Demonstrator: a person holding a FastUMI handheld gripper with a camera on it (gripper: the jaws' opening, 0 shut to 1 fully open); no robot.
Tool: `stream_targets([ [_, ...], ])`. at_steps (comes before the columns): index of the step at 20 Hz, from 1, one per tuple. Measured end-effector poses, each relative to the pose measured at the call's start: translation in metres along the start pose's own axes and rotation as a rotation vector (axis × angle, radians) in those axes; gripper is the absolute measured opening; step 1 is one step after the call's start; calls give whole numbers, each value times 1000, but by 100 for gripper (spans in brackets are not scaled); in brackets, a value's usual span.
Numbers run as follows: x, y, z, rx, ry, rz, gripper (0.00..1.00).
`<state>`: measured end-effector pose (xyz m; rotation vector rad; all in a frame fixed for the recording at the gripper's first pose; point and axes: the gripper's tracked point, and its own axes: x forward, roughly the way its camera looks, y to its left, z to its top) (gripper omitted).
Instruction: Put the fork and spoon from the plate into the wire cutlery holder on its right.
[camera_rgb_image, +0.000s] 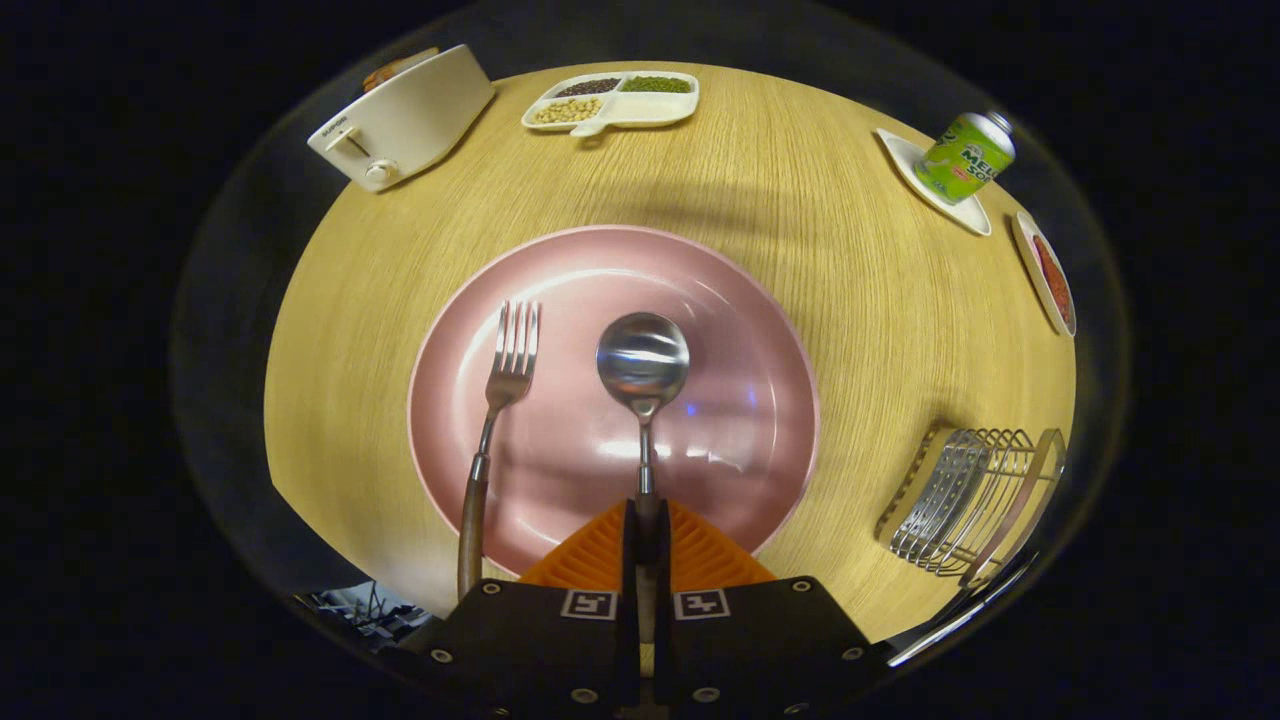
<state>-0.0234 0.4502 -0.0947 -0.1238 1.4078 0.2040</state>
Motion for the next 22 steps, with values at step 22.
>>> stream_targets([
  [22, -152, -149, -35, 244, -210, -117, 5],
])
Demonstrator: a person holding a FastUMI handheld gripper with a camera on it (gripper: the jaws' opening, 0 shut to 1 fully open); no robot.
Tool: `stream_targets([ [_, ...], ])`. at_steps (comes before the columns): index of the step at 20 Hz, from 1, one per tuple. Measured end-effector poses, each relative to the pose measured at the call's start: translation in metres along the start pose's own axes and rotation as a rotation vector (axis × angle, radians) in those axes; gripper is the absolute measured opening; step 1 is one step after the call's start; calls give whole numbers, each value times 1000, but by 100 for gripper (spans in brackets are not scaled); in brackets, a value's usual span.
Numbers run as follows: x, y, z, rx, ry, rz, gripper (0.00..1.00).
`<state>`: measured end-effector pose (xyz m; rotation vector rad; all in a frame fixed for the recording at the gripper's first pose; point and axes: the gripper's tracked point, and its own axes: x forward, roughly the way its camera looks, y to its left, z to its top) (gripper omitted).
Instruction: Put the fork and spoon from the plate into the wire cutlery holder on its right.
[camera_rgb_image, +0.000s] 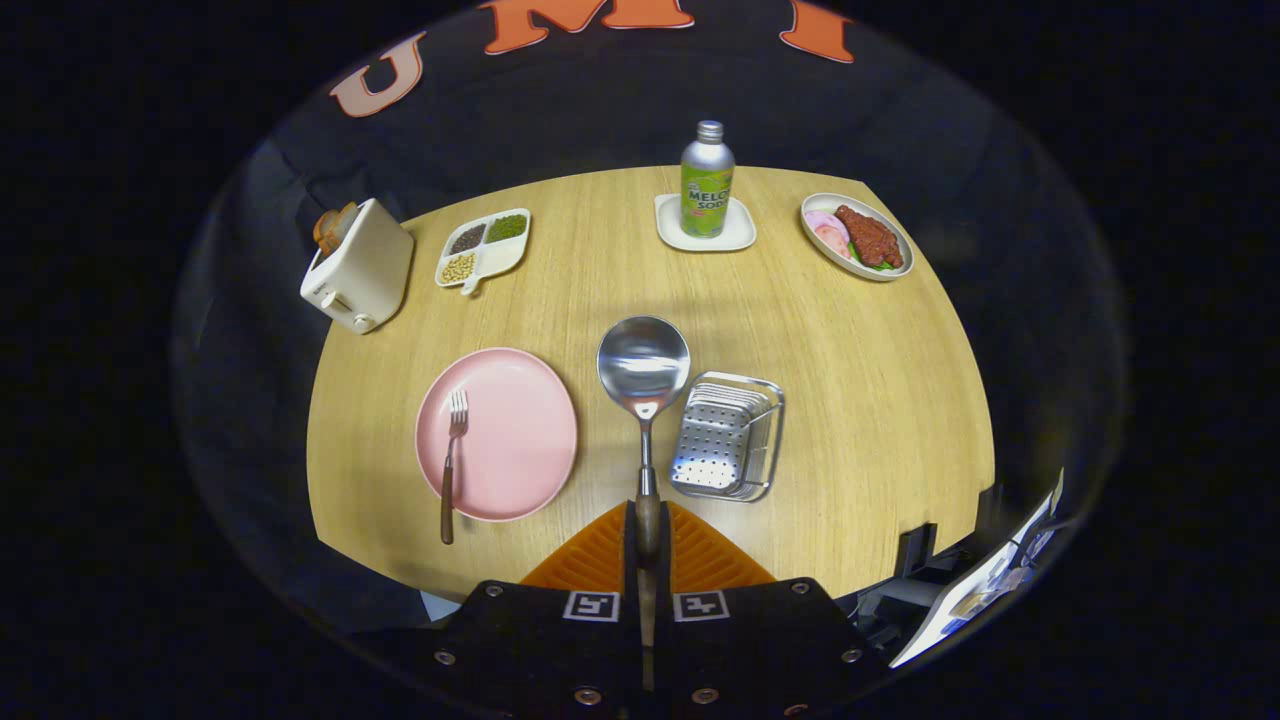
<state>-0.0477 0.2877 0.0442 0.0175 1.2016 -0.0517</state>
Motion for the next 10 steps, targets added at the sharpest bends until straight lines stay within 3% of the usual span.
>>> stream_targets([
  [10, 29, -31, -26, -13, 228, 11, 5],
])
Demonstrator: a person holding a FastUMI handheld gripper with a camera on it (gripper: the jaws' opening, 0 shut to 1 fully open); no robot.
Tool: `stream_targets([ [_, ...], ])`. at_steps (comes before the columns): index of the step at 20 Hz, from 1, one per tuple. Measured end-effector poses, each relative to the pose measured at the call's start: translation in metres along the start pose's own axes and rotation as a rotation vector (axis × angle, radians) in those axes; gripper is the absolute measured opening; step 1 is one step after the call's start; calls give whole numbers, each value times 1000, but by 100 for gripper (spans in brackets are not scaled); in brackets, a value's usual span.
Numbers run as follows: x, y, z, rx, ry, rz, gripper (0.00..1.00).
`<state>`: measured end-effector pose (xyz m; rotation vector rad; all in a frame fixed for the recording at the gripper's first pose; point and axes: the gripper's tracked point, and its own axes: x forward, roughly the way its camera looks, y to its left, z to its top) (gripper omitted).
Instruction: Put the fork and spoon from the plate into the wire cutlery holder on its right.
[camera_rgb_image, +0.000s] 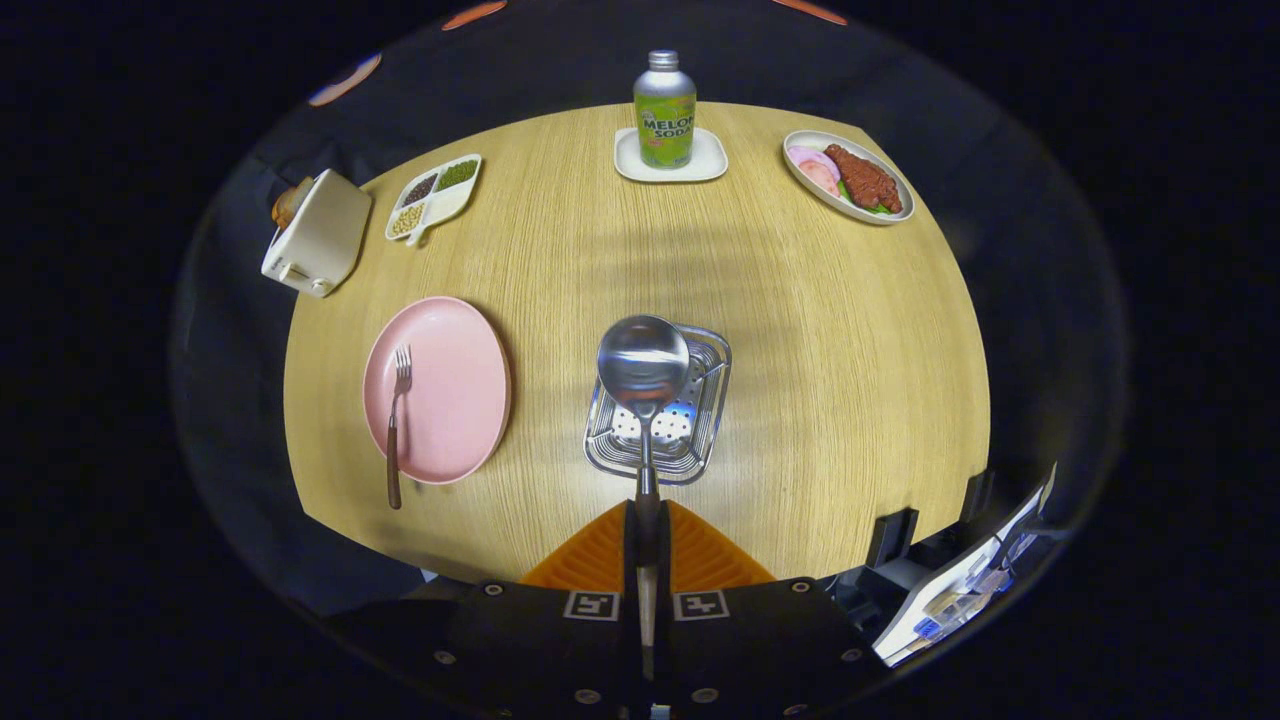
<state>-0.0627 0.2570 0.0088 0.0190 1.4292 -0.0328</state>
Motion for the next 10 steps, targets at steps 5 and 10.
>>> stream_targets([
  [5, 12, -9, 3, -12, 69, -26, 6],
  [10, 18, -12, 16, 9, 59, -24, 8],
])
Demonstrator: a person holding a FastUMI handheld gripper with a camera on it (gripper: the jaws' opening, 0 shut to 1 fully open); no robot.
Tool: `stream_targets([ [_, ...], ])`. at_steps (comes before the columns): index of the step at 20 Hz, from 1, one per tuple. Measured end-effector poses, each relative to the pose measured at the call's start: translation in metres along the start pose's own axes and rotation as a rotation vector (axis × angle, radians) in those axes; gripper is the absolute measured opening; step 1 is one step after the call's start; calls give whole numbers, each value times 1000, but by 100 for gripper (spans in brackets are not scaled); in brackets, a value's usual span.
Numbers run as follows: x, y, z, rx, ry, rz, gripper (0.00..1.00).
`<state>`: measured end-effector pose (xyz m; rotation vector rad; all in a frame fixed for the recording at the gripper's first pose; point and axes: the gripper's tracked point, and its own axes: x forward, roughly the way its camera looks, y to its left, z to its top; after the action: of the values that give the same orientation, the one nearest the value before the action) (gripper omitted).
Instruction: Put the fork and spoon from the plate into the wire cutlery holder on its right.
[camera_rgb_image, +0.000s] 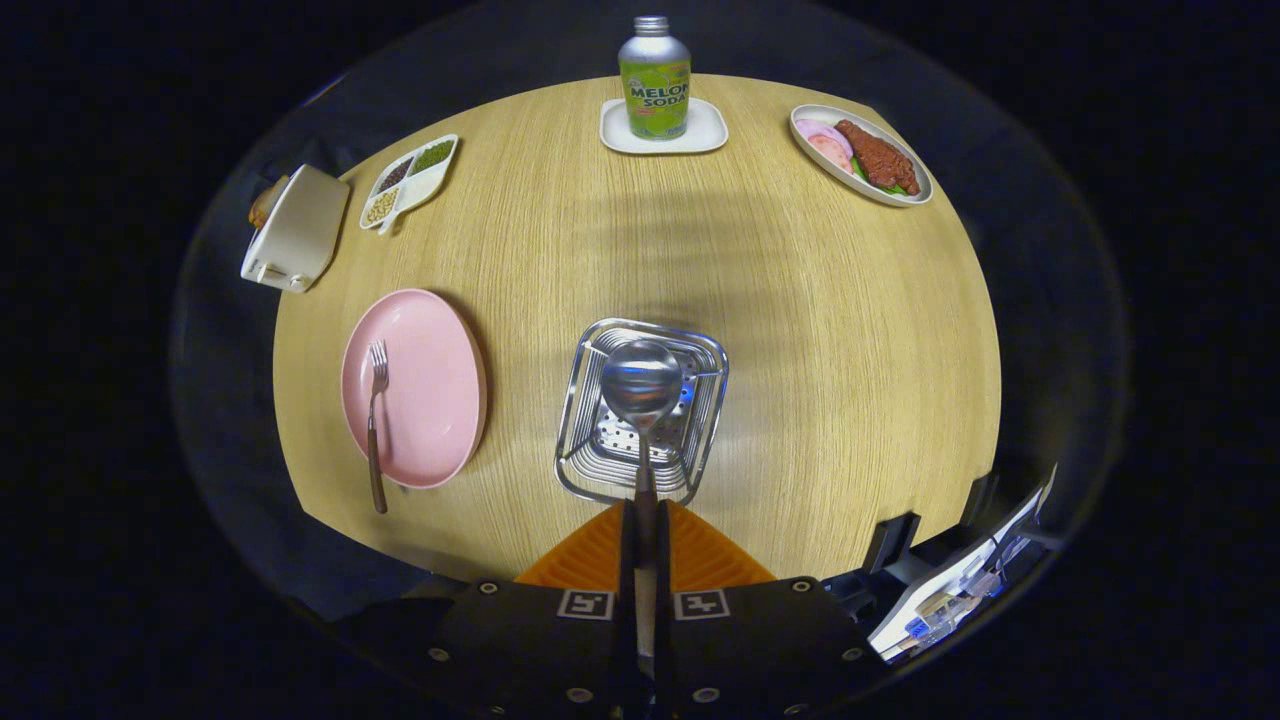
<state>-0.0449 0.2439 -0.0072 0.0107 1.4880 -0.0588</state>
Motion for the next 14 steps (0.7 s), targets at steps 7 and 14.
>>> stream_targets([
  [7, 0, -4, 24, 22, -115, -33, 11],
  [14, -27, -1, 70, 7, -428, -79, 28],
])
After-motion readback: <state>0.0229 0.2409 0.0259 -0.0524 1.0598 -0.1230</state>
